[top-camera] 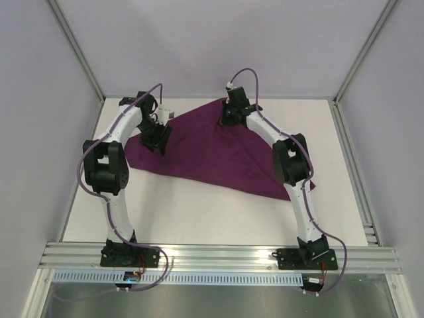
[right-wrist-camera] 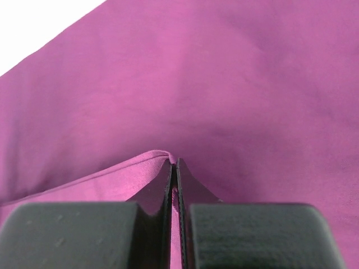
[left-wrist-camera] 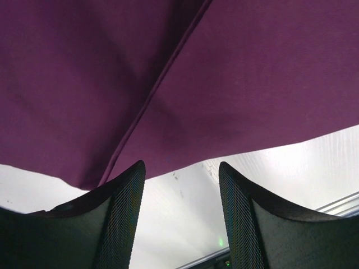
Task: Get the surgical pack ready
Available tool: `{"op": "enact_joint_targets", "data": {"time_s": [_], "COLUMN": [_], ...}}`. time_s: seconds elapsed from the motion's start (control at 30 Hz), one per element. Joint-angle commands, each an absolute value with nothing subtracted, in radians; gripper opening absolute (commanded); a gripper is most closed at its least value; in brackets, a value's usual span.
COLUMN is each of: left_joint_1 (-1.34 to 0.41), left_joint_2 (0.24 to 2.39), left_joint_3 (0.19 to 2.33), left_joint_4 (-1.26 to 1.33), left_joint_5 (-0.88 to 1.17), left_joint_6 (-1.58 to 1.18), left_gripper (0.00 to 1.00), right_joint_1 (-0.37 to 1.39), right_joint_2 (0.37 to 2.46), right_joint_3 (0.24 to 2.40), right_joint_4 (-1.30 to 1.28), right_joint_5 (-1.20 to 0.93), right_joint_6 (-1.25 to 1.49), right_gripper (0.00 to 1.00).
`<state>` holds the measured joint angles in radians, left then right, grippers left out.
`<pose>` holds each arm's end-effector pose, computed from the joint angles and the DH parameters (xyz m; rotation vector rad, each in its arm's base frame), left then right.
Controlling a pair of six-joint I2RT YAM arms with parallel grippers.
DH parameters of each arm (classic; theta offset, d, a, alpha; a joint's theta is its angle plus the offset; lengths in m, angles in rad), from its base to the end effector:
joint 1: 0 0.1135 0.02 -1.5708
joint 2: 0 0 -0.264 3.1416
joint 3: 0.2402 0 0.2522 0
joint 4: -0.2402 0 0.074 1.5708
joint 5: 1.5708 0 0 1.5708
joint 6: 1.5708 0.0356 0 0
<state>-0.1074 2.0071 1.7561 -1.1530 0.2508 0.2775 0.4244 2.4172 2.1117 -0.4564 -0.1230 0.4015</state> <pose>0.3985 -0.0519 0.2431 0.5917 2.8747 -0.3478 0.4980 0.2298 0.1965 -0.0904 2.3908 0.5457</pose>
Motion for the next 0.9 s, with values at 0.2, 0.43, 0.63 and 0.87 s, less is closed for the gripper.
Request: {"op": "enact_joint_targets", "data": {"time_s": [0.2,0.43,0.63,0.87], "left_joint_1": [-0.109,-0.109,-0.022,0.109], "left_joint_2": [2.062,2.048,1.974,1.990], "left_joint_3": [1.795,1.792,1.746,1.738], "left_joint_4": [-1.137,-1.137,-1.092,-1.054], "left_joint_5": [0.221,0.198,0.135,0.141], "left_joint_6": [0.238,0.250,0.215,0.115], "left_gripper": [0.63,0.63,0.65,0.68], "right_joint_1": [0.361,0.353,0.331,0.232], "right_joint_2": [2.503,2.393,2.088,1.682], "right_joint_3": [2.201,2.174,1.926,1.375], "right_joint_4": [-0.459,-0.503,-0.512,-0.480], "right_joint_5": [-0.118,-0.143,-0.057,-0.002], "right_joint_6": [0.543,0.480,0.433,0.488], "right_gripper": [0.38,0.77,0.77,0.74]}}
